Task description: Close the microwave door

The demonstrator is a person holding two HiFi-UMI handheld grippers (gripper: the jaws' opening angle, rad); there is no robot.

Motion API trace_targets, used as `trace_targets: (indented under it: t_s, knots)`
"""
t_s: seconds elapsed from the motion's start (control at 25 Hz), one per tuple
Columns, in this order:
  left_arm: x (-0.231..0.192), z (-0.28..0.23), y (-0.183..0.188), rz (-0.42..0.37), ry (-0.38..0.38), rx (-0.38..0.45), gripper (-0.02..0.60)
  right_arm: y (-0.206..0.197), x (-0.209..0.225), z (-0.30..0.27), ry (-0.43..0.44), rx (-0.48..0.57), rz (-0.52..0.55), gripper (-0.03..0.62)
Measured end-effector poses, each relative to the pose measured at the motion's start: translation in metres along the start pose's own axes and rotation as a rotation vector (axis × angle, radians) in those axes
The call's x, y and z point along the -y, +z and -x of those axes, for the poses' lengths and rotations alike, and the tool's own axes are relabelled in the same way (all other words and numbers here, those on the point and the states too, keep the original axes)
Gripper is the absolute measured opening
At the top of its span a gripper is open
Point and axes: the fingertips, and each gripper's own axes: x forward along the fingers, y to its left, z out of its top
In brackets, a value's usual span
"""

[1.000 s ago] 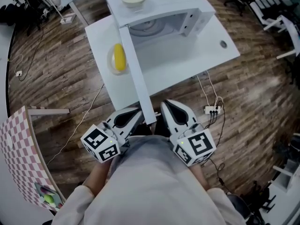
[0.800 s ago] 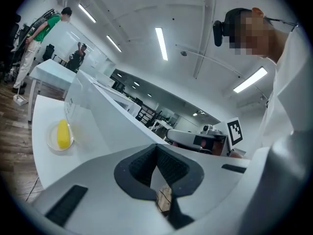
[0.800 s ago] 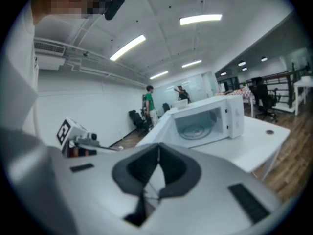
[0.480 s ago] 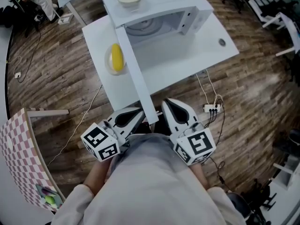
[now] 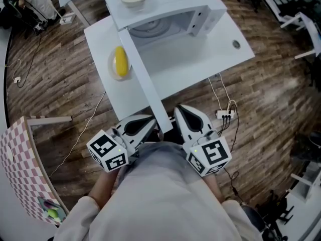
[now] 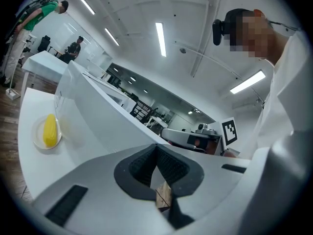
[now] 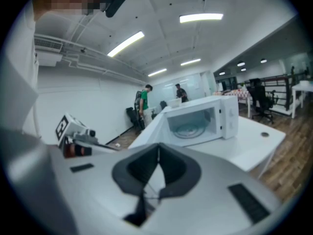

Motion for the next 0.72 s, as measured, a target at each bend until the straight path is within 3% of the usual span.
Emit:
trace_targets:
  t_s: [0.72]
  knots:
    - [0.004,-0.033,0.005,0.021,-0.047,-0.029,0.017,0.004,0.033,0.005,-0.036,-0.006,-0.030,0.023]
